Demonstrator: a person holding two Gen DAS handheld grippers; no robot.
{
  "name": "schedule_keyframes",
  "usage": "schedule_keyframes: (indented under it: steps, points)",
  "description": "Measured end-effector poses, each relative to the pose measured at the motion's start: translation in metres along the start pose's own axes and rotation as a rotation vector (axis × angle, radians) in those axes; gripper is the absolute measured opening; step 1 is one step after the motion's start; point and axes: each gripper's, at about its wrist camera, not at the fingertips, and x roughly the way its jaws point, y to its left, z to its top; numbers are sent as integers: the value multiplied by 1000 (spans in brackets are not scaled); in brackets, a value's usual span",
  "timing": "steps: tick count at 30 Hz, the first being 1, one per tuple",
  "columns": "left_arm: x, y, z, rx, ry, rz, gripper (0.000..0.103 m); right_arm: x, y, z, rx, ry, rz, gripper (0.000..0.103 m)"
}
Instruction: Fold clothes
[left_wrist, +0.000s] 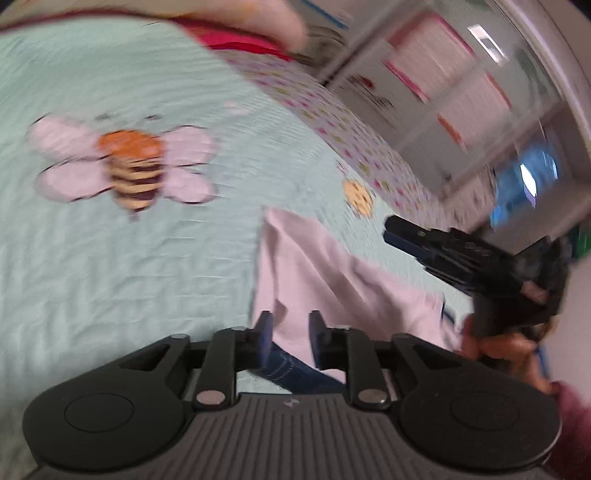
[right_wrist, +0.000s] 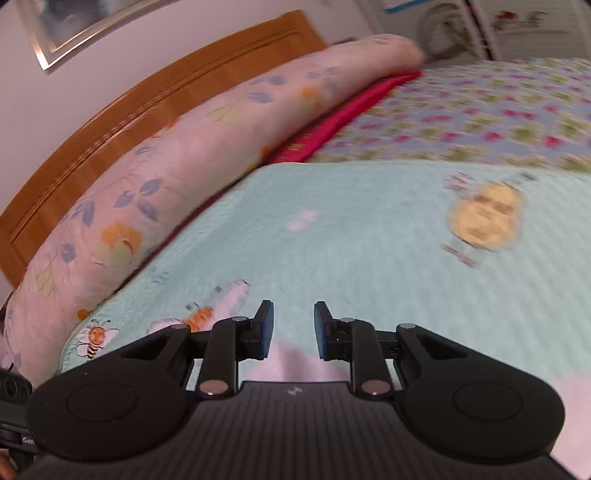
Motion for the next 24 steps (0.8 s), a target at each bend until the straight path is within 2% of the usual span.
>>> schedule_keyframes:
  steps: [3,4,5,10,16,18,20,21,22,23,24]
  points:
    - [24,-11,-5,73,63,0,24,-37,-13,-26,85,-16,-1,24]
    - [31,-11,-7,78,99,34,19,-45,-17,-35,114,-19,-5,24]
    - [38,-10,-9,84,135,69,0,-54,-20,-45,140,-18,-2,25]
    - [30,-11,-8,142,138,140,0,-72,-31,-85,142,3,-70,25]
    - [25,-15,-12,160,153,224,0,-76,-40,-90,217,-67,-64,25]
    - [11,-15,-12,86,97,210,0,-76,-40,-90,238,-80,-40,25]
    - [-7,-9,-12,-53,6,146,1,-65,-44,-98,280,-37,-32,25]
    - [-12,-11,-12,-79,-30,102,2,-59,-46,-102,302,-11,-29,25]
    - [-11,-18,-11,-75,-49,64,2,-49,-49,-109,314,30,-33,20]
    - [-4,-27,-8,-57,-45,30,2,-47,-51,-115,297,15,-41,4]
    - [11,-35,-6,-35,-10,-7,5,-48,-51,-115,300,5,-42,0]
